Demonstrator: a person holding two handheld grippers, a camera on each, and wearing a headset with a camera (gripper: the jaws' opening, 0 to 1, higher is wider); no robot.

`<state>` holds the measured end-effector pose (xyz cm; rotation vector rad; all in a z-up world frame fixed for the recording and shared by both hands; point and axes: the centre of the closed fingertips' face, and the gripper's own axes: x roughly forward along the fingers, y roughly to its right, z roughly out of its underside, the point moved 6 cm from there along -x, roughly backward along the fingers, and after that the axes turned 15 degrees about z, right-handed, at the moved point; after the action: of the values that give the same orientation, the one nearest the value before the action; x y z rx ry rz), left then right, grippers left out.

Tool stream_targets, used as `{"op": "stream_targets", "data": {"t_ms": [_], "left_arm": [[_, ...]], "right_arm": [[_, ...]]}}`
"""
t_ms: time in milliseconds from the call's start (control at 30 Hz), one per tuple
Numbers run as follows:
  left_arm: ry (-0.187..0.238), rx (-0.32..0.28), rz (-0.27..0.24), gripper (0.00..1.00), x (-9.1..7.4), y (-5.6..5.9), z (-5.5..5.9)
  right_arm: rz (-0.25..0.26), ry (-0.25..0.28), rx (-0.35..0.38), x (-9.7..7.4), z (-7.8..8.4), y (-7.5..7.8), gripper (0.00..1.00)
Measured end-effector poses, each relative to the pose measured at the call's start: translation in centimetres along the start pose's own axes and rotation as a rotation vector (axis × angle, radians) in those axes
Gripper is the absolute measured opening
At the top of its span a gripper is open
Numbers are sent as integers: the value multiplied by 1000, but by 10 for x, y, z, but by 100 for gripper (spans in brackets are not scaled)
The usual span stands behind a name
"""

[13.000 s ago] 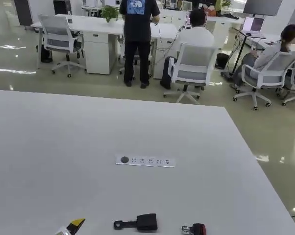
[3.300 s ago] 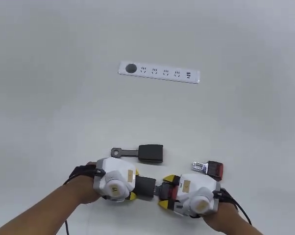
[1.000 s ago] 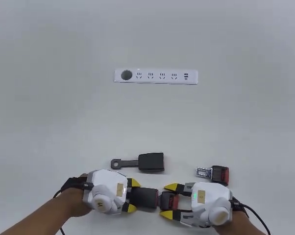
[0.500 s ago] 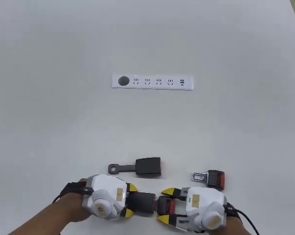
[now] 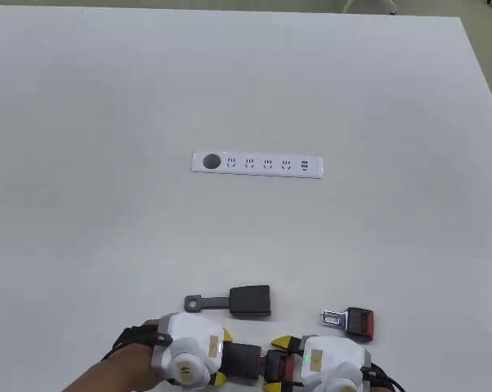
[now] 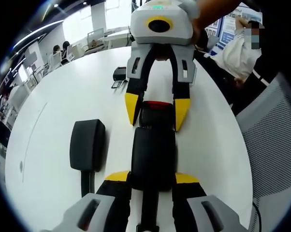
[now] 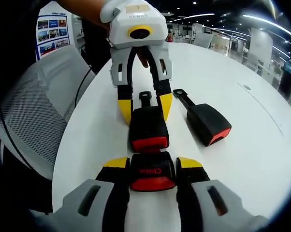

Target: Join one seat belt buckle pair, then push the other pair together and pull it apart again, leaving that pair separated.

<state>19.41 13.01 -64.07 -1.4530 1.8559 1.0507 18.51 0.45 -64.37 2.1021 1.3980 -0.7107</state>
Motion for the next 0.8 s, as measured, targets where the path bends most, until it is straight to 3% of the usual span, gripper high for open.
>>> {"op": "stream_targets", "data": {"t_ms": [100, 200, 267, 400, 500, 600, 800], "left_arm": [[-3, -8, 14, 40, 2, 4, 0], [22, -33, 47, 58, 4, 12, -2], [46, -71, 46, 60, 1, 15, -2], [103, -96, 4, 69, -11, 13, -6], [167, -135, -24, 73, -22, 10, -12], [173, -137, -54, 75, -30, 7, -14], [225, -170, -109, 78, -50, 1, -27]], "right_arm": [[20, -20, -4, -1, 2, 0, 38], [27, -20, 83, -3, 2, 1, 52], [42, -5, 93, -8, -3, 4, 56], [56, 25, 128, -16, -10, 8, 68], [70, 26, 125, -21, -8, 12, 67], [85, 30, 129, -27, -7, 17, 68], [125, 62, 154, -45, -11, 32, 69]]}}
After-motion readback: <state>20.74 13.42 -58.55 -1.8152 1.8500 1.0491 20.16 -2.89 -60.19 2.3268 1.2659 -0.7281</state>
